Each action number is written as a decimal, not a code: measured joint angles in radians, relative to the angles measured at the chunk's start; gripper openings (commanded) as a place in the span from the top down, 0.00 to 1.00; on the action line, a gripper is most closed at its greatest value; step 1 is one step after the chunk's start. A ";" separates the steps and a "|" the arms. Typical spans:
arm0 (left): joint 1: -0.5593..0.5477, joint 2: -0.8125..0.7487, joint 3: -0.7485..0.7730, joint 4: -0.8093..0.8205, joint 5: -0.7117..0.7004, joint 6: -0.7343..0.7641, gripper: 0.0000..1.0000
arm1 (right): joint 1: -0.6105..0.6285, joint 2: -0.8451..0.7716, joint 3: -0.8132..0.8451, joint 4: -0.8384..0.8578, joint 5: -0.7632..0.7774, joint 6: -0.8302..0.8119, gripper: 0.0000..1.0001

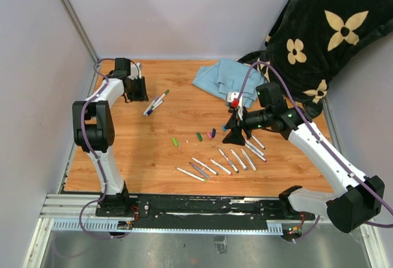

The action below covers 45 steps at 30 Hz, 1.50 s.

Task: Open the pen caps
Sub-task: Adjust the pen at the center of the board, then pick up the pen from the center of the board.

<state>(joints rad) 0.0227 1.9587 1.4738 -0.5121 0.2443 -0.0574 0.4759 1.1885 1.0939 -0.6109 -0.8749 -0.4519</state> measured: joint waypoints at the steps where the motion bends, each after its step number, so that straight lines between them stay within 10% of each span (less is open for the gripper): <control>1: -0.003 0.000 0.002 -0.001 -0.016 0.003 0.65 | 0.000 0.000 0.000 0.000 0.000 0.000 0.41; 24: -0.045 0.122 0.065 -0.089 -0.105 0.054 0.69 | 0.000 0.000 0.000 0.000 0.000 0.000 0.41; 33: -0.045 0.128 0.069 -0.089 -0.150 0.056 0.86 | 0.000 0.000 0.000 0.000 0.000 0.000 0.41; 45: -0.044 0.135 0.078 -0.092 -0.272 0.040 0.72 | -0.001 0.000 -0.006 0.000 -0.009 0.000 0.41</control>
<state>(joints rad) -0.0212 2.0941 1.5517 -0.6044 -0.0273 -0.0170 0.4751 1.1885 1.0878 -0.6113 -0.8837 -0.4519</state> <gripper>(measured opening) 0.276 0.592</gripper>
